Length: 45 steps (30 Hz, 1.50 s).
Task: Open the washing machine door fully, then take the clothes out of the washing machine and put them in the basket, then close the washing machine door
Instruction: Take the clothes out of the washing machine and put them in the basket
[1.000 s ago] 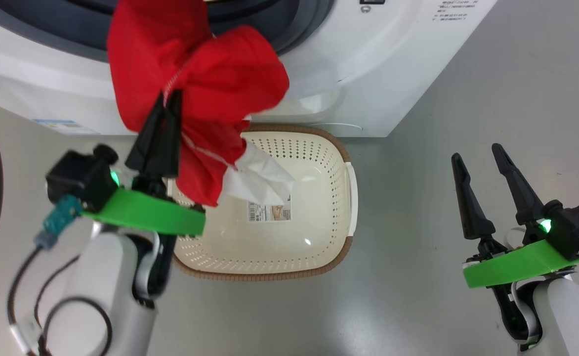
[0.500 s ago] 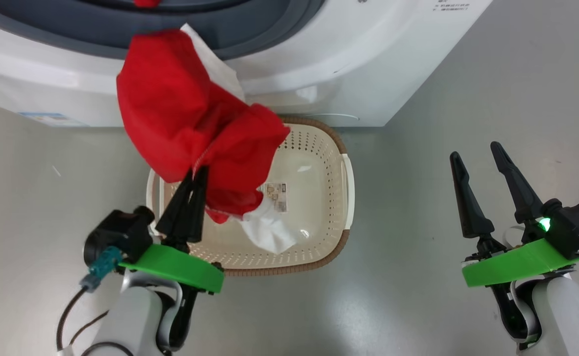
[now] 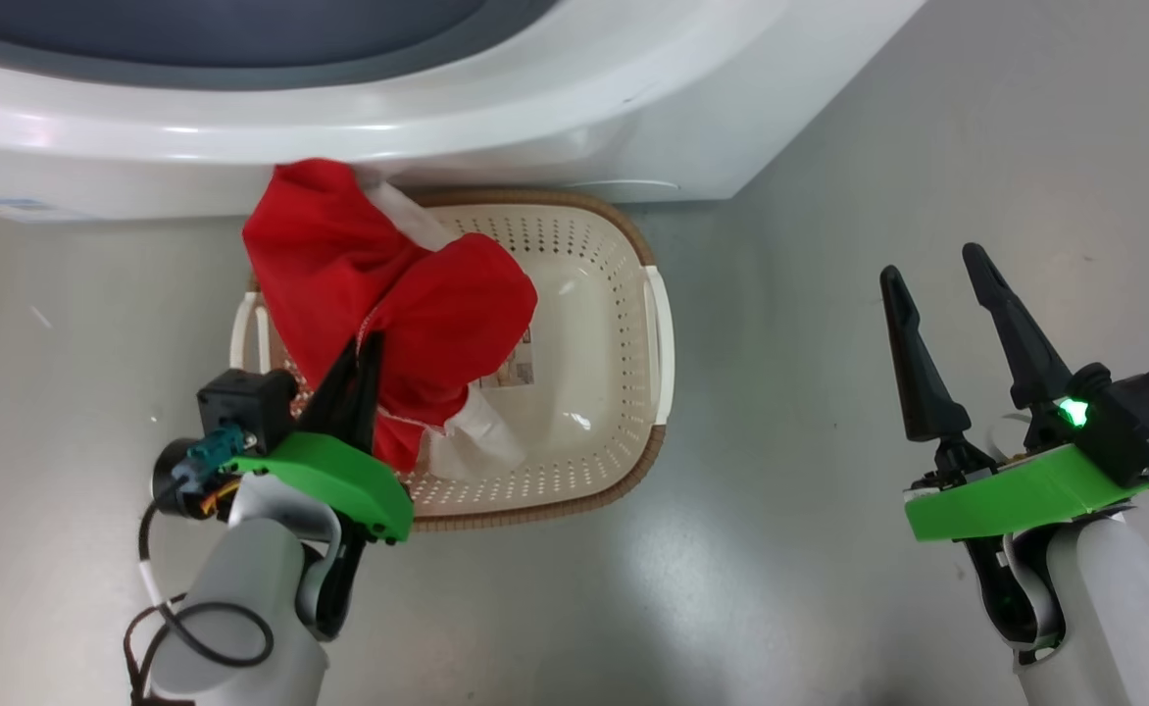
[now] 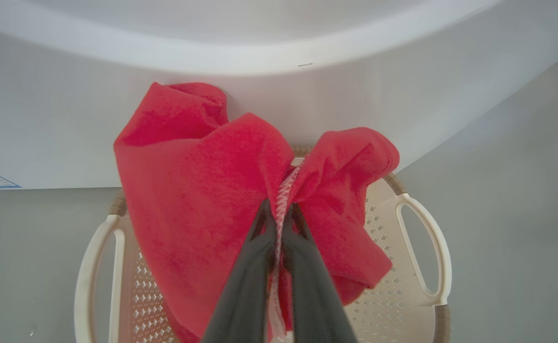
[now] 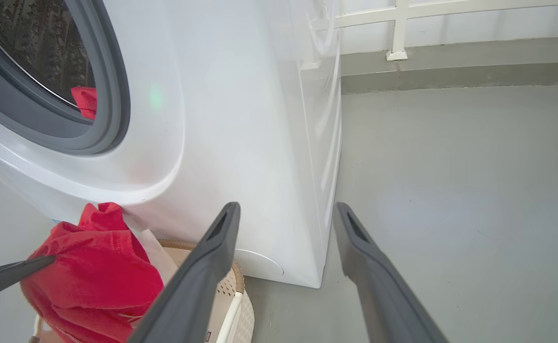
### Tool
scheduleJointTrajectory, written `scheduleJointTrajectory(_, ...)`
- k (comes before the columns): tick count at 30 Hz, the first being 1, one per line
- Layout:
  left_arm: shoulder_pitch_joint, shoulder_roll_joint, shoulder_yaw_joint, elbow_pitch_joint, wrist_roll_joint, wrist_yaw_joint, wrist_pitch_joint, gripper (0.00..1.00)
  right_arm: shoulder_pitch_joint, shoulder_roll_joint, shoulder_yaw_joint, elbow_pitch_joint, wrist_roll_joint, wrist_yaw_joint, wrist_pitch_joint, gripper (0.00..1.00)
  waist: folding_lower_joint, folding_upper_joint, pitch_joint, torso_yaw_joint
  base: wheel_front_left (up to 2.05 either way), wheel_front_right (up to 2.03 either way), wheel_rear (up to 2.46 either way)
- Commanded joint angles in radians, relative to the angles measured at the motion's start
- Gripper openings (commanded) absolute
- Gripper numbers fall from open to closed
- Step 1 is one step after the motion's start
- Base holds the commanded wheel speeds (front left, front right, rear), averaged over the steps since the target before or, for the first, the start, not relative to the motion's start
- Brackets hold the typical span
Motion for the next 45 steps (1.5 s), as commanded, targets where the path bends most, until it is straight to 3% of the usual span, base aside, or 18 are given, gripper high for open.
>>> scheduleJointTrajectory(1, -0.011, 0.019, 0.028, 0.017, 0.004, -0.010, -0.009, 0.00, -0.001, 0.006, 0.025, -0.025, -0.009, 0.005, -0.006, 1.00, 0.0000, 0.0000, 0.025, -0.021, 0.00, 0.00, 0.00)
scheduleJointTrajectory(19, -0.208, 0.020, 0.010, 0.353, 0.033, -0.022, -0.009, 0.00, -0.055, 0.021, 0.049, -0.039, -0.012, 0.005, -0.006, 1.00, 0.0000, 0.0000, 0.138, -0.073, 0.00, 0.00, 0.00)
scheduleJointTrajectory(30, -0.301, 0.035, 0.000, 0.475, 0.034, -0.023, -0.009, 0.00, -0.079, 0.026, 0.057, -0.045, -0.014, 0.005, -0.006, 1.00, 0.0000, 0.0000, 0.184, -0.089, 0.00, 0.00, 0.00)
scheduleJointTrajectory(31, -0.304, 0.035, 0.001, 0.478, 0.033, -0.023, -0.009, 0.07, -0.080, 0.026, 0.056, -0.044, -0.014, 0.005, -0.006, 1.00, 0.0000, 0.0000, 0.185, -0.089, 0.00, 0.00, 0.00)
scheduleJointTrajectory(32, -0.305, 0.035, 0.001, 0.481, 0.031, -0.023, -0.009, 0.26, -0.081, 0.027, 0.056, -0.044, -0.015, 0.005, -0.006, 1.00, 0.0000, 0.0000, 0.184, -0.089, 0.00, 0.00, 0.00)
scheduleJointTrajectory(33, -0.306, 0.035, 0.001, 0.481, 0.029, -0.023, -0.009, 0.47, -0.082, 0.027, 0.055, -0.043, -0.015, 0.005, -0.006, 1.00, 0.0000, 0.0000, 0.183, -0.088, 0.00, 0.00, 0.00)
scheduleJointTrajectory(34, -0.306, 0.035, 0.001, 0.480, 0.028, -0.023, -0.009, 0.87, -0.082, 0.027, 0.054, -0.043, -0.015, 0.005, -0.006, 1.00, 0.0000, 0.0000, 0.181, -0.087, 0.00, 0.00, 0.00)
scheduleJointTrajectory(35, -0.306, 0.034, 0.001, 0.479, 0.026, -0.023, -0.009, 1.00, -0.083, 0.027, 0.053, -0.042, -0.015, 0.005, -0.006, 1.00, 0.0000, 0.0000, 0.179, -0.085, 0.00, 0.00, 0.00)
scheduleJointTrajectory(45, -0.261, 0.028, 0.007, 0.413, -0.005, -0.023, -0.009, 1.00, -0.074, 0.019, 0.049, -0.029, -0.016, 0.005, -0.006, 1.00, 0.0000, 0.0000, 0.133, -0.065, 0.00, 0.00, 0.00)
